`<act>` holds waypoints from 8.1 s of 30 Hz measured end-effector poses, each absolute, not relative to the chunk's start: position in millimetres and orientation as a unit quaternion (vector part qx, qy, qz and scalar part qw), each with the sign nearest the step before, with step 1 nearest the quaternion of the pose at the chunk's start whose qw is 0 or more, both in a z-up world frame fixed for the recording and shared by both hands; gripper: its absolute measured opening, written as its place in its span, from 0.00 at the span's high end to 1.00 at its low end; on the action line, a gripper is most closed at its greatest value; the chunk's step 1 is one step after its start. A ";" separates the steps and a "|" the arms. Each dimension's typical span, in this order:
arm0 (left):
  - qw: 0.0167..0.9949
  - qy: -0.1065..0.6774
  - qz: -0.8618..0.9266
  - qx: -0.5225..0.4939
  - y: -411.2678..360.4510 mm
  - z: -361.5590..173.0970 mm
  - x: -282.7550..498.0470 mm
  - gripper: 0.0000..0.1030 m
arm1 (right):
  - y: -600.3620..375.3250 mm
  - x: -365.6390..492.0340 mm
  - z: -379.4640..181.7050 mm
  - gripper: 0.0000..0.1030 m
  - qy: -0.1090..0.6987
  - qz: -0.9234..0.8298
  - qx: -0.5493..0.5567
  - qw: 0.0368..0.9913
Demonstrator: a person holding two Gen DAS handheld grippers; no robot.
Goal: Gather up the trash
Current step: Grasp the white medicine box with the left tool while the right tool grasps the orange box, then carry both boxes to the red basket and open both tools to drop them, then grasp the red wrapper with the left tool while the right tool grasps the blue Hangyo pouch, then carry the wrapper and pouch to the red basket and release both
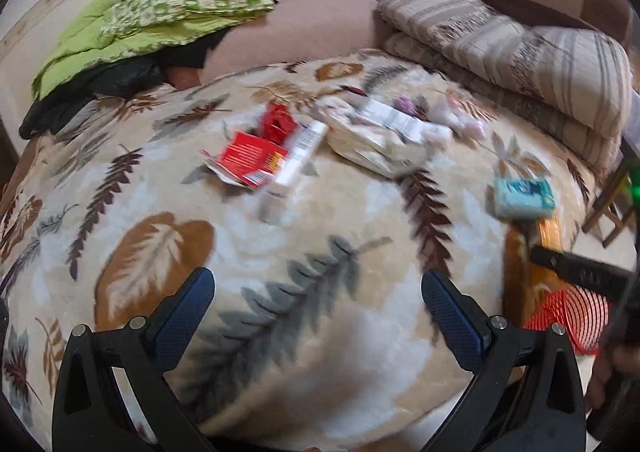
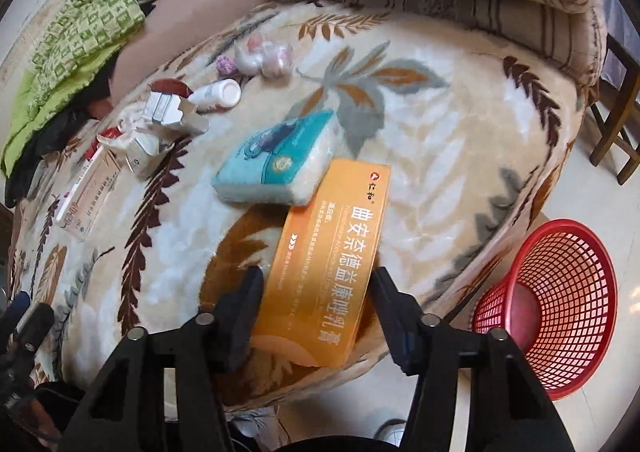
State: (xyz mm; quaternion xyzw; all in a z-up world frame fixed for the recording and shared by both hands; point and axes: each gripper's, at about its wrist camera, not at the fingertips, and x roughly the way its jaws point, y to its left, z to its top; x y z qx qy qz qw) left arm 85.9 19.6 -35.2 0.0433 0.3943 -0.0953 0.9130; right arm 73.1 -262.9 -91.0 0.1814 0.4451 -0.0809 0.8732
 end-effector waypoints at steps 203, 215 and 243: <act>0.930 0.308 -0.192 0.064 -50.1 -16.7 142.8 0.98 | -263.9 133.3 -46.4 0.62 0.412 -0.030 0.197 0.889; 0.927 0.313 -0.199 0.061 -48.6 -18.5 144.4 0.98 | -273.2 123.4 -42.3 0.62 0.404 -0.041 0.200 0.892; 0.902 0.321 -0.281 0.061 -88.8 -11.2 130.2 0.98 | -332.4 76.1 -31.0 0.62 0.380 -0.106 0.224 0.891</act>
